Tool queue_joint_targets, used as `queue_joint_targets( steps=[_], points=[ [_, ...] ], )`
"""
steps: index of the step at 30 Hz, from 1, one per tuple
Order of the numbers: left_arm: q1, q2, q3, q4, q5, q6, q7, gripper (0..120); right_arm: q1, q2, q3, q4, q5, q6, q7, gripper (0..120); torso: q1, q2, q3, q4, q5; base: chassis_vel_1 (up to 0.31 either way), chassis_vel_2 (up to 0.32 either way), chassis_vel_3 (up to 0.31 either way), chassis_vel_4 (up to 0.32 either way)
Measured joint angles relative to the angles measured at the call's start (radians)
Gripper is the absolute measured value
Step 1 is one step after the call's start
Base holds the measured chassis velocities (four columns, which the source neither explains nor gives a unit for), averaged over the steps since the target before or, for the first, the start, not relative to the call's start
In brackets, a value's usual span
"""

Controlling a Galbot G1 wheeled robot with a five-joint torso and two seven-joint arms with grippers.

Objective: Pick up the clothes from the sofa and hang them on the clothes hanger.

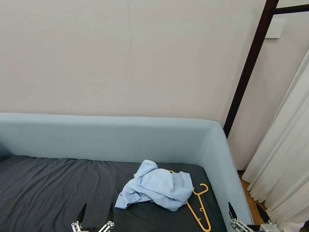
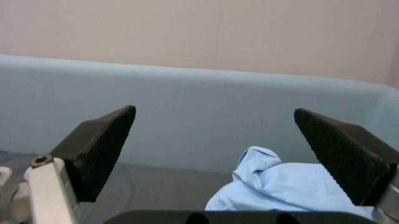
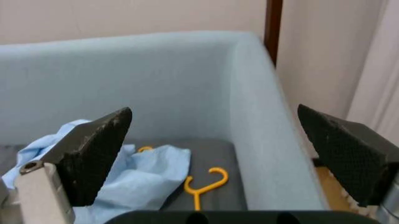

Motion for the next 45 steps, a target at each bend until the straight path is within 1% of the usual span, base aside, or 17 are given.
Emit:
queue_joint_targets(
  steps=[5,8,11,13,16,17,19,21,24,25,29,31,35,36,40,43,45],
  points=[
    [0.000,0.005,0.013,0.014,0.000,-0.003,0.006,100,0.035,-0.099,-0.008,-0.003,0.106,-0.103,0.016,100,0.000,0.000,0.000,0.0001,0.0000,0.000,0.000,0.000,0.000],
    [-0.010,0.021,0.043,0.038,0.007,-0.001,0.009,100,0.085,-0.179,-0.001,-0.015,0.190,-0.218,0.029,100,0.000,0.000,0.000,0.0002,0.0002,0.000,0.000,0.000,0.000],
    [-0.014,0.025,0.059,0.050,0.009,0.002,0.011,100,0.117,-0.204,0.004,-0.011,0.228,-0.296,0.035,100,0.000,0.000,0.000,-0.0003,-0.0001,0.000,0.000,0.000,0.000],
    [-0.009,0.023,0.063,0.059,0.015,-0.001,0.011,100,0.163,-0.236,-0.030,-0.012,0.270,-0.366,0.049,100,0.000,0.000,0.000,-0.0011,-0.0002,0.000,0.000,0.000,0.000],
    [-0.002,0.017,0.063,0.068,0.021,-0.010,0.012,100,0.245,-0.274,-0.089,-0.029,0.295,-0.419,0.063,100,0.000,0.000,0.000,-0.0004,0.0003,0.000,0.000,0.000,0.000],
    [0.001,0.015,0.063,0.070,0.024,-0.013,0.012,100,0.282,-0.289,-0.115,-0.041,0.299,-0.433,0.067,100,0.000,0.000,0.000,0.0002,0.0001,0.000,0.000,0.000,0.000],
    [0.013,0.005,0.059,0.074,0.036,-0.025,0.013,100,0.463,-0.364,-0.266,-0.124,0.309,-0.478,0.082,100,0.000,0.000,0.000,0.0005,0.0002,0.000,0.000,0.000,0.000],
    [0.016,0.002,0.057,0.073,0.039,-0.027,0.013,100,0.518,-0.382,-0.316,-0.149,0.318,-0.487,0.086,100,0.000,0.000,0.000,0.0002,0.0003,0.000,0.000,0.000,0.000],
    [0.028,-0.017,0.041,0.070,0.048,-0.035,0.013,100,0.799,-0.428,-0.567,-0.275,0.366,-0.525,0.108,100,0.000,0.000,0.000,0.0001,-0.0003,0.000,0.000,0.000,0.000],
    [0.028,-0.017,0.041,0.070,0.048,-0.035,0.013,100,0.799,-0.428,-0.567,-0.275,0.366,-0.525,0.108,100,0.000,0.000,0.000,0.0001,-0.0003,0.000,0.000,0.000,0.000],
    [0.048,-0.035,0.019,0.077,0.055,-0.060,0.012,100,1.057,-0.383,-0.832,-0.378,0.428,-0.620,0.169,100,0.000,0.000,0.000,-0.0003,-0.0002,0.000,0.000,0.000,0.000],
    [0.051,-0.038,0.014,0.081,0.055,-0.066,0.010,100,1.109,-0.361,-0.882,-0.391,0.434,-0.655,0.187,100,0.000,0.000,0.000,0.0001,-0.0003,0.000,0.000,0.000,0.000],
    [0.065,-0.047,-0.008,0.096,0.049,-0.099,0.002,100,1.291,-0.223,-1.072,-0.518,0.442,-0.714,0.258,100,0.000,0.000,0.000,0.0002,-0.0004,0.000,0.000,0.000,0.000],
    [0.065,-0.047,-0.008,0.096,0.049,-0.099,0.002,100,1.291,-0.223,-1.072,-0.518,0.442,-0.714,0.258,100,0.000,0.000,0.000,0.0002,-0.0004,0.000,0.000,0.000,0.000],
    [0.076,-0.057,-0.021,0.105,0.046,-0.119,-0.011,100,1.375,-0.092,-1.147,-0.667,0.439,-0.723,0.300,100,0.000,0.000,0.000,-0.0001,-0.0004,0.000,0.000,0.000,0.000],
    [0.079,-0.059,-0.022,0.106,0.046,-0.123,-0.015,100,1.389,-0.062,-1.158,-0.705,0.431,-0.722,0.307,100,0.000,0.000,0.000,0.0000,-0.0006,0.000,0.000,0.000,0.000],
    [0.085,-0.063,-0.025,0.107,0.042,-0.133,-0.017,100,1.407,0.010,-1.174,-0.784,0.388,-0.714,0.314,100,0.000,0.000,0.000,-0.0001,-0.0004,0.000,0.000,0.000,0.000]
  ],
)
